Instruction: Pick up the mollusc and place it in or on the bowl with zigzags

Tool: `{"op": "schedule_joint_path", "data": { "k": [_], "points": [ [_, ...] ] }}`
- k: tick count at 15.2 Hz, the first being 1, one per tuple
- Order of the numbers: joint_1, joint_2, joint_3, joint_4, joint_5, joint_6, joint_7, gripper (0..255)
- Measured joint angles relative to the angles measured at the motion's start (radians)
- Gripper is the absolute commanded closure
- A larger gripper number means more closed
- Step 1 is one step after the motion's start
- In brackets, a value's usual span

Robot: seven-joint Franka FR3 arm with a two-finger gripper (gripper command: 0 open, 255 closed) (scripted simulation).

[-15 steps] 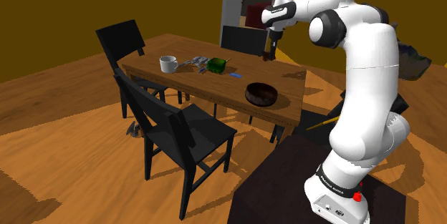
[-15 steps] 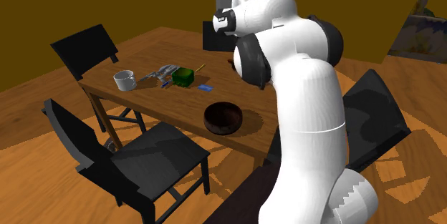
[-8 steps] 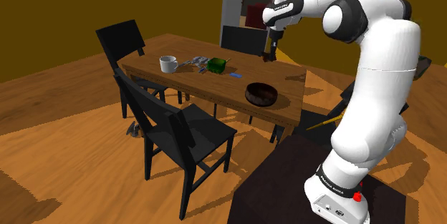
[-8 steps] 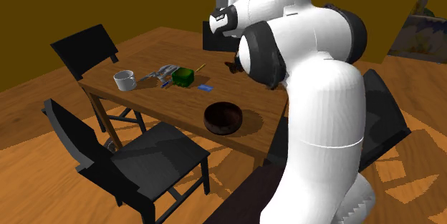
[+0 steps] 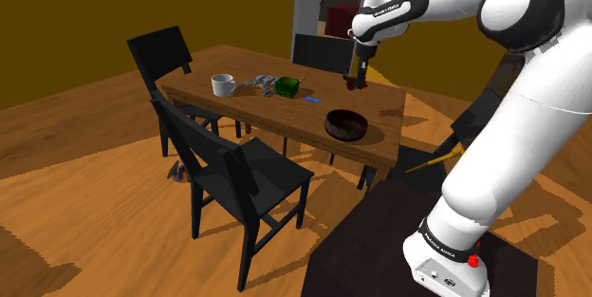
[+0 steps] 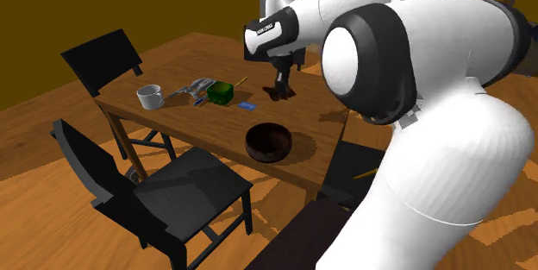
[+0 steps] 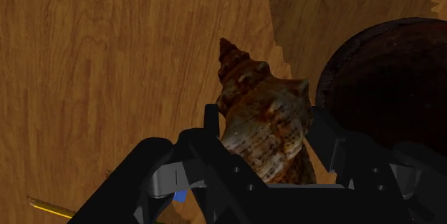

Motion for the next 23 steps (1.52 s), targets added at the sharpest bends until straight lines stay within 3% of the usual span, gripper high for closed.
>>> {"op": "schedule_joint_path", "data": {
  "k": [10,23],
  "points": [
    [0.058,-0.314,0.105,-0.332,-0.093,-0.006,0.214,255],
    [0.053,-0.265,0.104,-0.462,-0.116,0.169,0.256,255]
  ]
}}
